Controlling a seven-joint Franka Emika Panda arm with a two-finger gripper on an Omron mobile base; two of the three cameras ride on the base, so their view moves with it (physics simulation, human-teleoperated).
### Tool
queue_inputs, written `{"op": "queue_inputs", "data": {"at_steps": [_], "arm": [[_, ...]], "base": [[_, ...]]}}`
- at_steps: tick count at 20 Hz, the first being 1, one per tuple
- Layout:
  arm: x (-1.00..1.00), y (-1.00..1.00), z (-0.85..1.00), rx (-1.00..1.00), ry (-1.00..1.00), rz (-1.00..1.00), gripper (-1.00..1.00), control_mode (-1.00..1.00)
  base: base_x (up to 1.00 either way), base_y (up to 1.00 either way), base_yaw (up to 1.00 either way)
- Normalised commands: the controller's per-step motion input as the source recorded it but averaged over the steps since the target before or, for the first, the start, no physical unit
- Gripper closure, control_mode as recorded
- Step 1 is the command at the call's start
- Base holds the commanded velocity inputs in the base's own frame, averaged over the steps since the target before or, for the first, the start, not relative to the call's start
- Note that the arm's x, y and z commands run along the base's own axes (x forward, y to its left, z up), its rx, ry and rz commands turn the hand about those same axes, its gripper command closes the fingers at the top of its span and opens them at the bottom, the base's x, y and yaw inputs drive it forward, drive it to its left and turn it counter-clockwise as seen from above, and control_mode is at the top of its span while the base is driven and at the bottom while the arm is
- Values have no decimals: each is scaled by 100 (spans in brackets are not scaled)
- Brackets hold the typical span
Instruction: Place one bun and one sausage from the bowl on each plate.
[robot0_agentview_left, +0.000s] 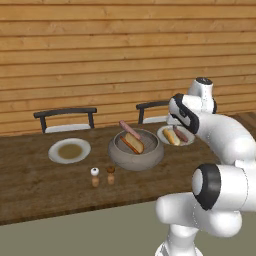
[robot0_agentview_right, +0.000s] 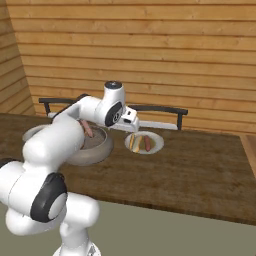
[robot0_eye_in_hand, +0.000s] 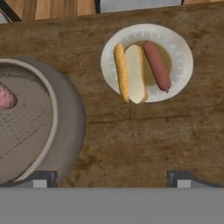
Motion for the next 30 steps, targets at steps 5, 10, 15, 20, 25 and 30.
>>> {"op": "queue_inputs", "data": {"at_steps": [5,10,15,20,25,30], "arm": [[-11,73,9,6,0,2,-100,-100],[0,75,3,2,0,0,-100,-100],[16,47,0,4,0,0,-100,-100],[28,28,0,7,0,0,-100,-100],[0,43,0,7,4,0,-100,-100],[-5,53,-6,2,10,0,-100,-100]], "base": [[0,0,0],[0,0,0],[0,0,0],[0,0,0],[0,0,0],[0,0,0]]}}
